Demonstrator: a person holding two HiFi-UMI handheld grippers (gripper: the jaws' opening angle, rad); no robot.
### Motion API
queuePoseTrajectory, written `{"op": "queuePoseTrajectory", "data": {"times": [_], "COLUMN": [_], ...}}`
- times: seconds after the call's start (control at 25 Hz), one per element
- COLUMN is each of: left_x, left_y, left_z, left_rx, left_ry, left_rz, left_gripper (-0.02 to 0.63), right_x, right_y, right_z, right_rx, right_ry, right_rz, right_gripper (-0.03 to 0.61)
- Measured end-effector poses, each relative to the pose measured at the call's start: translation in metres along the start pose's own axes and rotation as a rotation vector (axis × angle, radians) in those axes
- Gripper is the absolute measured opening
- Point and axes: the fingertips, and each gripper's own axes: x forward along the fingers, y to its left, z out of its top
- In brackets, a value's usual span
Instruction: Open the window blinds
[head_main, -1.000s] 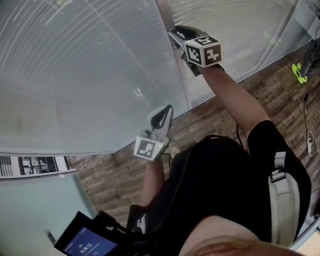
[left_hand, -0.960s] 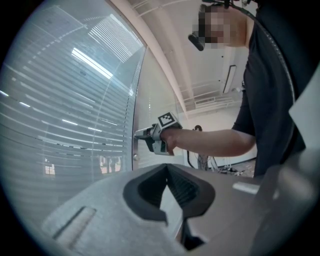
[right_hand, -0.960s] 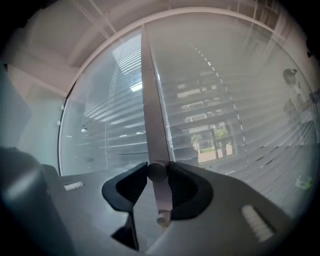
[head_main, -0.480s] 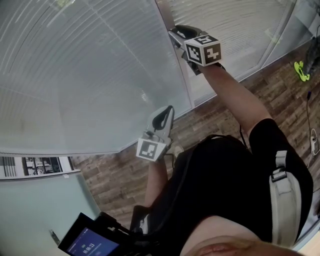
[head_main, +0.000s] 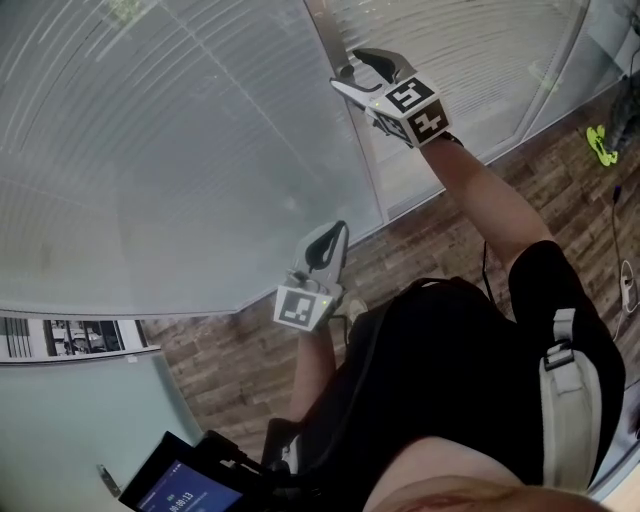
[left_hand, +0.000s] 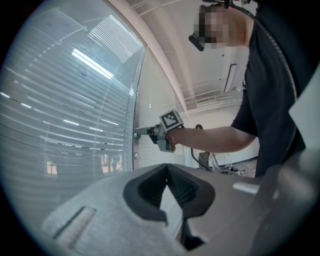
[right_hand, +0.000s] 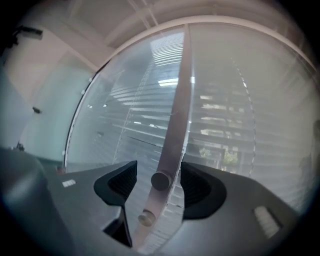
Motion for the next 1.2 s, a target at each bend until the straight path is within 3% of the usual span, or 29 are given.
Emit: {"op": "queuePoseTrajectory", "data": {"times": [0.24,0.32,0.48,0.64,0.8,1.08,1.2], "left_x": [-0.001,-0.001,-0.001,-0.005,-0.008,-0.006,-0.004], "left_y": [0.001,0.003,0.001,-0.001,-0.001,0.0,0.001], "left_z": [-0.002,-0.001,0.0,-0.001,-0.002,-0.002,-0.002], "left_rx": [-0.003,0.0,0.0,0.001,-0.006,-0.007,-0.003], "left_ry": [0.004,0.002,-0.001,-0.004,-0.002,-0.004,-0.008], "left_rz": [0.009,0.01,0.009,0.014,0.022,0.02,0.014], "left_gripper": [0.003,0.003,0.003,0.003,0.003,0.003,0.003], "right_x": [-0.001,-0.001,0.004,0.007,0.004,0.005,0.006], "right_y": [0.015,0.016,0.017,0.021,0.018,0.017,0.016], "right_z": [0.005,0.004,-0.009,-0.019,-0.021,-0.022,-0.018], "right_rx": [-0.618,-0.803,-1.045,-1.135,-1.198,-1.157,-1.068], "right_ry": [0.163,0.21,0.271,0.301,0.333,0.33,0.31], "right_rz": [-0.004,-0.029,-0.045,-0.039,-0.054,-0.059,-0.059], "right_gripper": [0.267,0.239,0.209,0.209,0.132,0.13,0.13]}}
